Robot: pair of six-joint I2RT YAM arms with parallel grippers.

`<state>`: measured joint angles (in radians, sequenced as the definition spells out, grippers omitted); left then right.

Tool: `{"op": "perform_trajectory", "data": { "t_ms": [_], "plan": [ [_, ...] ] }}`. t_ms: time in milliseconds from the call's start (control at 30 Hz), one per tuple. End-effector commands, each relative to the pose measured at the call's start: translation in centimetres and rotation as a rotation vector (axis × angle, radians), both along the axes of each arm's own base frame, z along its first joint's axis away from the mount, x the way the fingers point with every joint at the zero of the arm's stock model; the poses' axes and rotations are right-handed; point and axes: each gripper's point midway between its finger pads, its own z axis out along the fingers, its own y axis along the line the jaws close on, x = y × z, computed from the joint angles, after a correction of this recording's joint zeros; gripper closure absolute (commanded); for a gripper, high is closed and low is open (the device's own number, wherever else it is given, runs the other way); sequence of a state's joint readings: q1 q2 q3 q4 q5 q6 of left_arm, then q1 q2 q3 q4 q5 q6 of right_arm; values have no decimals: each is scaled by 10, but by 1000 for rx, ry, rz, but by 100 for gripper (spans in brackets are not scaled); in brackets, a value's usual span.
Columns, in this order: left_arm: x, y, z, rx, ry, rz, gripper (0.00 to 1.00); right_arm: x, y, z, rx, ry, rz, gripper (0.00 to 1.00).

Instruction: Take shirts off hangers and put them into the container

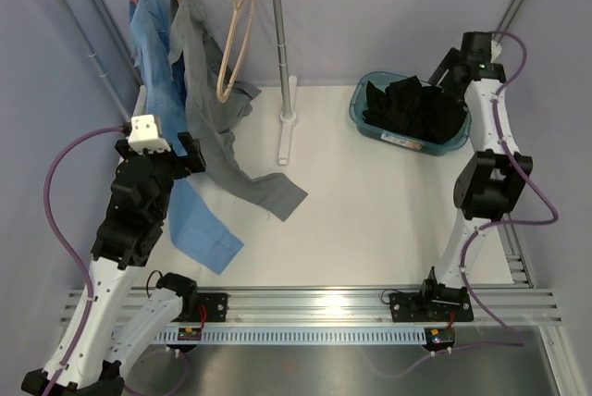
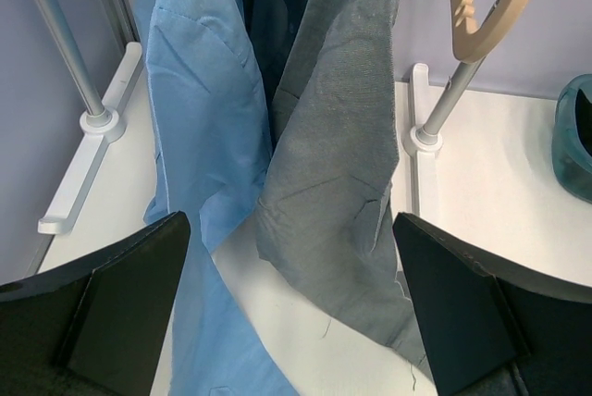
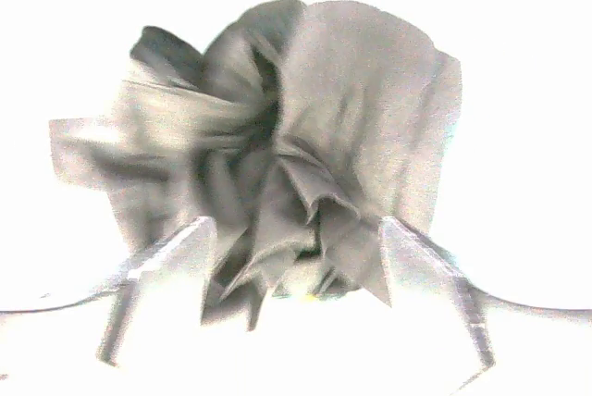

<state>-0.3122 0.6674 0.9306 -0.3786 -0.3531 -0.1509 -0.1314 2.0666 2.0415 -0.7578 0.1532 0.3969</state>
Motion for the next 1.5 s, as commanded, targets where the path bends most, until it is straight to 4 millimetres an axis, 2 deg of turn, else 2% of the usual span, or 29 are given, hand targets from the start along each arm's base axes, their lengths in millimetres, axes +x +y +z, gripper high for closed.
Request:
{"op": "perform_trajectory", "data": {
  "t_ms": [0, 33, 100, 133, 200, 233, 267, 300, 333, 400, 433, 467, 500, 533, 600, 633, 833, 867, 900, 933, 967, 1000, 1200, 1467],
  "plan": [
    [-12, 7, 33, -19, -65, 19, 1, -34, -8, 111, -108, -201, -16, 11],
    [-15, 9, 33, -8, -50, 20, 1, -50, -5, 131, -115, -242, -16, 10],
    [-23, 12, 45, -13, -69, 20, 1, -67, 0, 152, -105, -300, -12, 6],
    [-27, 12, 44, -13, -59, 19, 1, -86, 4, 169, -102, -342, -10, 5],
    [-37, 14, 56, -24, -82, 11, 1, -107, 11, 187, -88, -400, 5, 5],
    [-42, 15, 55, -18, -68, 7, 1, -117, 14, 196, -87, -430, 10, 5],
    [-47, 16, 57, -17, -70, 5, 1, -141, 18, 214, -94, -490, 18, 5],
    [-56, 20, 66, -20, -93, 5, 1, -154, 20, 222, -105, -515, 23, 4],
    [-63, 23, 62, -5, -74, 7, 1, -181, 23, 241, -120, -574, 22, 4],
    [-79, 30, 69, -5, -97, 19, 1, -210, 26, 257, -155, -625, 36, 2],
    [-87, 33, 70, 0, -96, 22, 1, -239, 29, 272, -168, -681, 35, 1],
    [-93, 36, 71, 1, -103, 26, 1, -254, 31, 279, -178, -713, 37, 1],
    [-99, 39, 72, -2, -111, 31, 1, -267, 34, 284, -187, -738, 52, 1],
    [-111, 43, 75, -8, -126, 34, 1, -293, 38, 291, -196, -789, 57, 1],
    [-122, 47, 76, -17, -139, 36, 1, -318, 46, 296, -203, -841, 84, 1],
    [-131, 50, 77, -19, -148, 35, 1, -339, 50, 297, -209, -879, 90, 1],
    [-162, 62, 72, -14, -145, 49, 1, -400, 64, 287, -241, -969, 138, 0],
    [-169, 66, 72, -23, -159, 63, 1, -405, 66, 284, -235, -988, 149, 0],
    [-172, 68, 69, -29, -156, 71, 1, -403, 71, 274, -218, -984, 175, 1],
    [-174, 70, 67, -34, -160, 80, 1, -416, 74, 278, -218, -1038, 180, 0],
    [-177, 73, 62, -36, -165, 89, 1, -417, 76, 276, -213, -1051, 190, 1],
    [-177, 74, 59, -39, -164, 94, 1, -418, 78, 269, -206, -1054, 206, 1],
    [-179, 78, 39, -47, -148, 122, 1, -413, 83, 261, -179, -1062, 238, 1],
    [-170, 70, 29, -56, -111, 96, 1, -417, 81, 257, -201, -1084, 240, 1]
  ]
}}
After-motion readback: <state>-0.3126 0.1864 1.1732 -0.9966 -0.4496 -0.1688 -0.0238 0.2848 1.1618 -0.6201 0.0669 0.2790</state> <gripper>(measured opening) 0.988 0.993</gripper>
